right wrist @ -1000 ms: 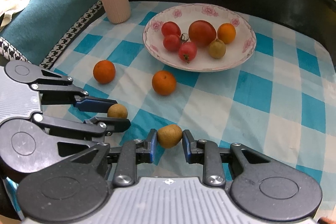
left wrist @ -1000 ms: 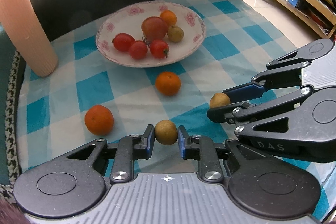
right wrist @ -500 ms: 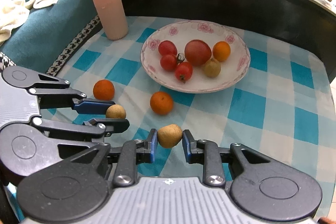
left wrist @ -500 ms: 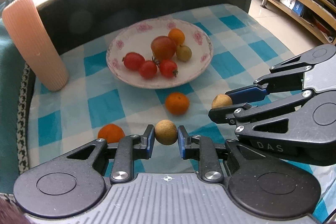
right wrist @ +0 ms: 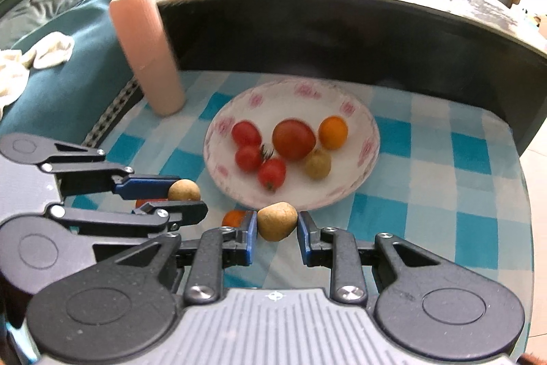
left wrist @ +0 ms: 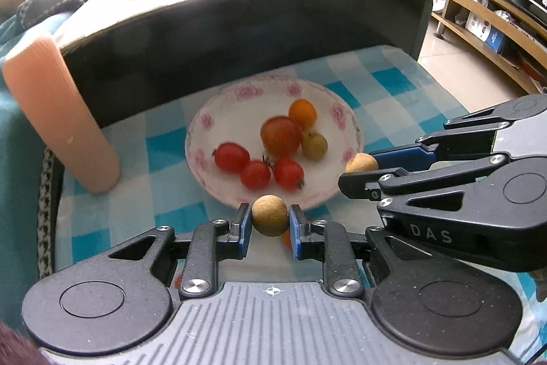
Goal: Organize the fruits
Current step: 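Carry the brown fruits with both grippers over the plate, then open both grippers to drop the brown fruits into the plate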
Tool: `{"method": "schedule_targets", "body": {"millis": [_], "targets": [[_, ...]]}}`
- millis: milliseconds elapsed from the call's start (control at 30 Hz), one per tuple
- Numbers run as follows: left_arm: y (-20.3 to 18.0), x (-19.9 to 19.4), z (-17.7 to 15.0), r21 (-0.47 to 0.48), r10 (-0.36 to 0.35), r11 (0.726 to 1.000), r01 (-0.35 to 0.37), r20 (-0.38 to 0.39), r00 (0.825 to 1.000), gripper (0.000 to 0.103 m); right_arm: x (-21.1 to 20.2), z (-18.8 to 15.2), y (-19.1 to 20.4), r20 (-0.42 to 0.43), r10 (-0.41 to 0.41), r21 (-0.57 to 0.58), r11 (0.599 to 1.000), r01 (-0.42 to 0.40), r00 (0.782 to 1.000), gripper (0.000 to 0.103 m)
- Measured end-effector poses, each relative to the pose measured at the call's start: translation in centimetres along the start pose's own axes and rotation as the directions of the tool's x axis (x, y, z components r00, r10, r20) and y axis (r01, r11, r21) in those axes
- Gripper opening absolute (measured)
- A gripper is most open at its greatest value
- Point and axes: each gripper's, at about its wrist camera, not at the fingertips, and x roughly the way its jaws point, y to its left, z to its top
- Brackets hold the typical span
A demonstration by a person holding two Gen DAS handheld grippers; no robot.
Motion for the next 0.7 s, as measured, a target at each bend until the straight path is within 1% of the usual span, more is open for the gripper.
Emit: {"method": "schedule_targets", "body": {"millis": [200,333,433,533,600,700], "targets": [[0.2,1.7,1.4,0.012,0.012,1.000,-0.012,0.000,1.000,0.029,1.1,1.2,-1.0,0.021,-0.015,0.012,1.000,0.015,1.000,0.041],[0.6,2.5,1.9,0.009,0.022,1.000,-0.022,-0.001,1.000,0.029,2.4,2.0,-1.7,0.019,-0.017,0.006,1.000,0.017,1.000,0.041],[1.0,3.0,2.7,0.004,0.032,0.999,-0.032,0.009,0.999,0.029,3.2,2.8,-2.0,0.032,-0.023,-0.007,1.000,0.023,0.999,0.041],[1.4,3.5,3.6,0.003,0.038,0.999,-0.038,0.015,0.999,0.029,3.7,3.8,-2.4,0.057,-0.017,0.005,1.000,0.017,0.998,0.041],[1.3,4.1,3.9,0.020,0.043,0.999,-0.044,0.019,0.999,0.029,4.1,4.2,-2.7,0.069,-0.012,0.023,1.000,0.011,0.998,0.042],[1.2,5.2,4.2,0.030,0.038,0.999,-0.039,0.024,0.999,0.029,4.8,4.4,-3.4,0.070,-0.016,0.049,0.999,0.012,0.997,0.042]]}}
